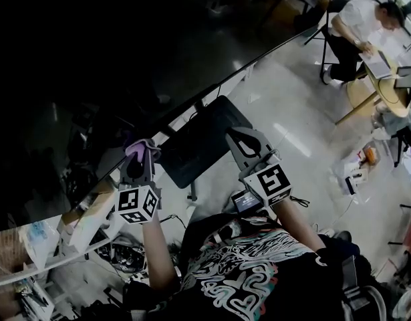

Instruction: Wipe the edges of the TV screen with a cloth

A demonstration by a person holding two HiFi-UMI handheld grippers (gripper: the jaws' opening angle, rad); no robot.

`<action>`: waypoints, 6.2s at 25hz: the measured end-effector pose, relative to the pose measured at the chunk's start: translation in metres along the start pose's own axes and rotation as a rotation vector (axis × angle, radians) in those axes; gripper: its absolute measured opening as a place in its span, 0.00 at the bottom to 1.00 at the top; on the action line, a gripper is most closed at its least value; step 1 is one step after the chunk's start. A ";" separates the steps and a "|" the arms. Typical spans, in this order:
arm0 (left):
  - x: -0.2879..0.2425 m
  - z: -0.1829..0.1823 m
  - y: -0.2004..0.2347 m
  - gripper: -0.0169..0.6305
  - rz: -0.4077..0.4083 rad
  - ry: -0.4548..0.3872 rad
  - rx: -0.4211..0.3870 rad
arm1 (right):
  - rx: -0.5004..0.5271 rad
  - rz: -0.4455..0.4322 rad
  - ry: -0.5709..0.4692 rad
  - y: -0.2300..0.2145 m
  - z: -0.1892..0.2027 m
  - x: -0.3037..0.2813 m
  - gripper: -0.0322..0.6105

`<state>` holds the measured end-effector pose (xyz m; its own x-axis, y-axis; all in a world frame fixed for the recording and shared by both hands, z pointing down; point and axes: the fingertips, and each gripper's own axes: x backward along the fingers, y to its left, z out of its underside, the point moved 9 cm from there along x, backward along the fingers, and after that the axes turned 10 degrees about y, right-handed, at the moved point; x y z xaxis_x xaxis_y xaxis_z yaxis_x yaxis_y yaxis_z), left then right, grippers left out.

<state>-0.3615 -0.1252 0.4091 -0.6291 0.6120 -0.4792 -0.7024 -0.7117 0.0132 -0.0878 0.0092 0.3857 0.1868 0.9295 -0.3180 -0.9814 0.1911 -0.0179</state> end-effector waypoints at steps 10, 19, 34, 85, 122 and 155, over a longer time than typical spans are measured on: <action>-0.018 -0.005 -0.012 0.13 0.012 -0.002 0.005 | -0.012 0.034 0.001 -0.019 0.005 0.000 0.10; -0.036 -0.009 -0.028 0.13 0.048 0.010 -0.013 | -0.043 0.067 -0.002 -0.039 0.009 0.008 0.10; -0.065 -0.022 -0.053 0.13 0.078 -0.012 -0.004 | -0.051 0.107 0.013 -0.068 0.013 0.005 0.10; -0.181 -0.093 -0.175 0.13 0.241 -0.082 0.061 | -0.114 0.194 0.007 -0.222 0.008 0.009 0.10; -0.261 -0.136 -0.257 0.13 0.325 -0.121 0.075 | -0.152 0.319 0.037 -0.320 0.012 0.024 0.10; -0.333 -0.185 -0.319 0.13 0.469 -0.076 0.096 | -0.208 0.399 0.023 -0.425 -0.011 0.025 0.10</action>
<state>0.1334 -0.1660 0.4015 -0.9055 0.2587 -0.3364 -0.3622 -0.8841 0.2951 0.3338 -0.0518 0.3752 -0.2064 0.9099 -0.3598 -0.9650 -0.2501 -0.0788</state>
